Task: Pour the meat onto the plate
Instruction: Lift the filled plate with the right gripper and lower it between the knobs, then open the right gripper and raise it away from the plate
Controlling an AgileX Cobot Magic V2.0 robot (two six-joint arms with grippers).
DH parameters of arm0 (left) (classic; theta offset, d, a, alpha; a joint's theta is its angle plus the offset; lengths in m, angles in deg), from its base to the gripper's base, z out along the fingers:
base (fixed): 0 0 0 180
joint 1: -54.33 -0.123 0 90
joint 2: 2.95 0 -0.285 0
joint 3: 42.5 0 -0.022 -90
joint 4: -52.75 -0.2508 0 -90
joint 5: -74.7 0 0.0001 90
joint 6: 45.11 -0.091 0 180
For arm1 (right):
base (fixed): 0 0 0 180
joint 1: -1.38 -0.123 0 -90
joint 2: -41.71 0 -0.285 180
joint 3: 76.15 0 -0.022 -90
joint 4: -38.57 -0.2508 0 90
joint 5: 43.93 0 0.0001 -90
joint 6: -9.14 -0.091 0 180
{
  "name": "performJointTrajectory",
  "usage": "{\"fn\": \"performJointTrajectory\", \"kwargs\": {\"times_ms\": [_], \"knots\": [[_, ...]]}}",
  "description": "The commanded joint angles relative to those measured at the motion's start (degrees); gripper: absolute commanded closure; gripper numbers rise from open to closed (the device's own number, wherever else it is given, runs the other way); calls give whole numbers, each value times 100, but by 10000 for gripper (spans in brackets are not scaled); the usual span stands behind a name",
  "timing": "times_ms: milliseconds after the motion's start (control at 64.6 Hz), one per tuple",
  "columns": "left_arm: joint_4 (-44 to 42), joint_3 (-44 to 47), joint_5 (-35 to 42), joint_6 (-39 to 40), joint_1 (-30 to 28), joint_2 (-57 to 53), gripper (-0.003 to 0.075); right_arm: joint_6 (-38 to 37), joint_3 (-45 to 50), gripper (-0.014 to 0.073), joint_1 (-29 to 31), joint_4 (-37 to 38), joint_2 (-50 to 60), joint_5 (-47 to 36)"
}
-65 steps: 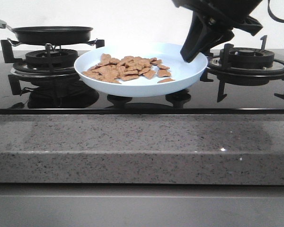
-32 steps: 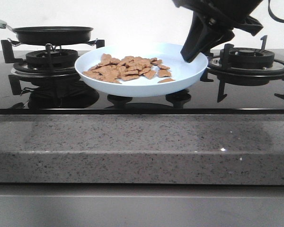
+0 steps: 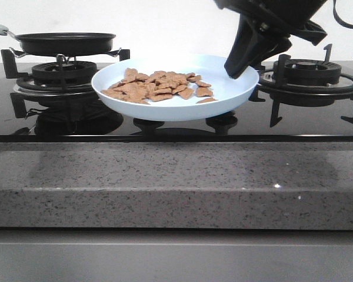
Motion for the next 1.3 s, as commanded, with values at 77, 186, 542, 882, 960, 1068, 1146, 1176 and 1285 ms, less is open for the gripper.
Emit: {"fn": "performJointTrajectory", "kwargs": {"times_ms": [77, 186, 542, 882, 960, 1068, 1146, 1176, 1285], "knots": [[-87, -125, 276, 99, 50, -302, 189, 37, -729, 662, 355, -343, 284, 275], [-87, -125, 276, 99, 50, -378, 189, 37, -1123, 662, 630, -522, 169, 314], [-87, -125, 349, 99, 50, -372, 189, 37, -3222, 662, 802, -300, -1352, 826], [-87, -125, 349, 99, 50, -372, 189, 37, -4651, 626, 802, -70, -2595, 1220], [-87, -125, 349, 99, 50, -372, 189, 37, -4726, 519, 802, -53, -2701, 1268], [-87, -125, 349, 99, 50, -372, 189, 28, -4732, 368, 802, 41, -2772, 1268], [-87, -125, 349, 99, 50, -372, 189, 23, -4732, 249, 802, 68, -2786, 1268], [-87, -125, 349, 99, 50, -372, 189, 23, -4732, 221, 802, 68, -2786, 1281], [-87, -125, 349, 99, 50, -372, 189, 23, -4738, 146, 802, 68, -2702, 1345]]}}
